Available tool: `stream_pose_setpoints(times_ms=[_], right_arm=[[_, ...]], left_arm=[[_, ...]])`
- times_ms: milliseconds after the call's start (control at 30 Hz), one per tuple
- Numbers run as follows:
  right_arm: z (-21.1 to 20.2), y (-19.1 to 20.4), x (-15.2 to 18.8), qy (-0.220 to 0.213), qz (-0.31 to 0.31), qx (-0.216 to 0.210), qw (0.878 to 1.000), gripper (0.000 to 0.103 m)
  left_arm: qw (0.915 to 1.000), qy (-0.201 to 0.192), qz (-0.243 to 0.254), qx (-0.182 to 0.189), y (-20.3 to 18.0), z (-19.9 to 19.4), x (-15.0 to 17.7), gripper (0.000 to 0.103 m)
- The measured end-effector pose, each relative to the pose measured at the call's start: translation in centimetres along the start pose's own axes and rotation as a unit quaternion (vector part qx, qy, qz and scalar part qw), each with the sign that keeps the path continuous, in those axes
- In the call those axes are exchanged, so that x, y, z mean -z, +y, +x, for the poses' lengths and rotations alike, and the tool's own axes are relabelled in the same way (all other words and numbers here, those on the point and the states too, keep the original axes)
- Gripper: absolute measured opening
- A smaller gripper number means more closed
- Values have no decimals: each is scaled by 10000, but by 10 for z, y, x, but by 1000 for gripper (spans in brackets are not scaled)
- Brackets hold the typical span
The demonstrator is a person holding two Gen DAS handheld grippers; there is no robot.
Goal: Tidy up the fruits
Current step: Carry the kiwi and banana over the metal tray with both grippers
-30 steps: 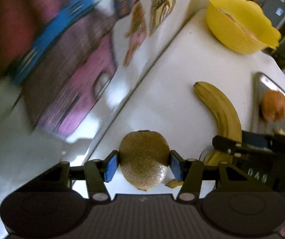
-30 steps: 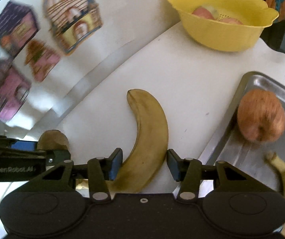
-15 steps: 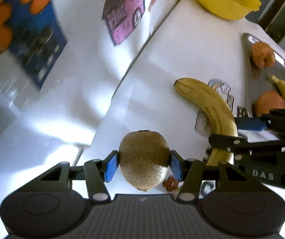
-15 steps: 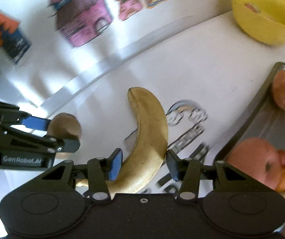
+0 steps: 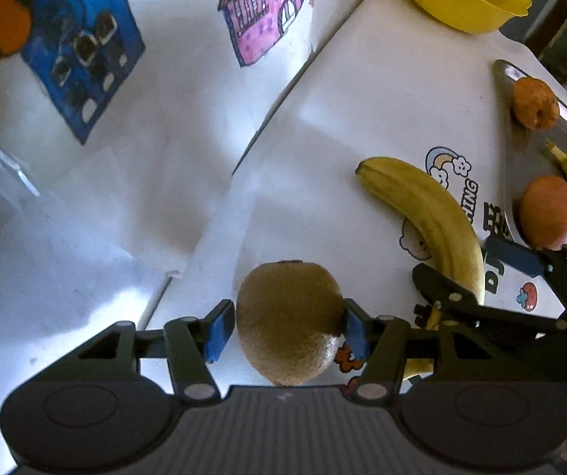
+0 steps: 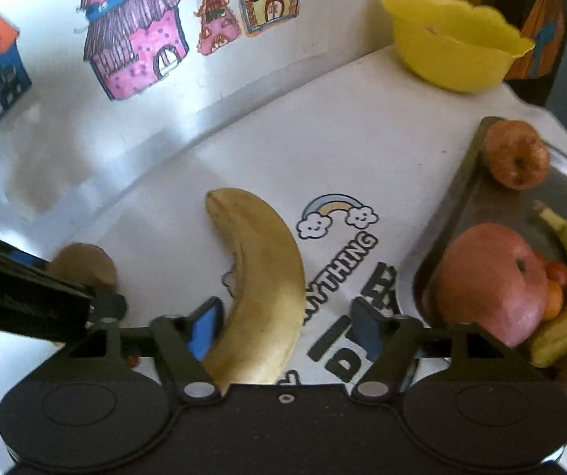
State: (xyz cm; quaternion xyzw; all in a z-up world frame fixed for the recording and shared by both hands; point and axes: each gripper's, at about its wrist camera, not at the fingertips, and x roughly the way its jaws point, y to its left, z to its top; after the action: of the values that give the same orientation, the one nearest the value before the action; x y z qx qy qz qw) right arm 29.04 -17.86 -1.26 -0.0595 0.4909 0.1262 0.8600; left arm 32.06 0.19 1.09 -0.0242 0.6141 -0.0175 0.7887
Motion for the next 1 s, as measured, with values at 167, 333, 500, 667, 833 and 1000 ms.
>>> stream_pose_setpoints(times_ms=[167,333,500,667,833,1000], right_arm=[[-2,-2,10,-267,113,93,9995,82],[-3,0,15,-397,152,114,9990,74],[-4,8,13,-461,128,56,9988,55],[-5,12,13,-425,169,19,9990,46],[-2,19,10,-417,106,40,9991,58],[-5,16,13,-488,126,98,9987,44]], left_arm=[[10000,-18,65,-1,1,-1,3,62],[9999,-26,126,-50,-4,-1,3,59],[9998,-5,159,-124,-4,-2,4,59],[9996,40,105,-276,-1,-3,4,59],[9994,34,74,-340,1,-3,3,59],[9994,26,57,-335,3,-5,5,59]])
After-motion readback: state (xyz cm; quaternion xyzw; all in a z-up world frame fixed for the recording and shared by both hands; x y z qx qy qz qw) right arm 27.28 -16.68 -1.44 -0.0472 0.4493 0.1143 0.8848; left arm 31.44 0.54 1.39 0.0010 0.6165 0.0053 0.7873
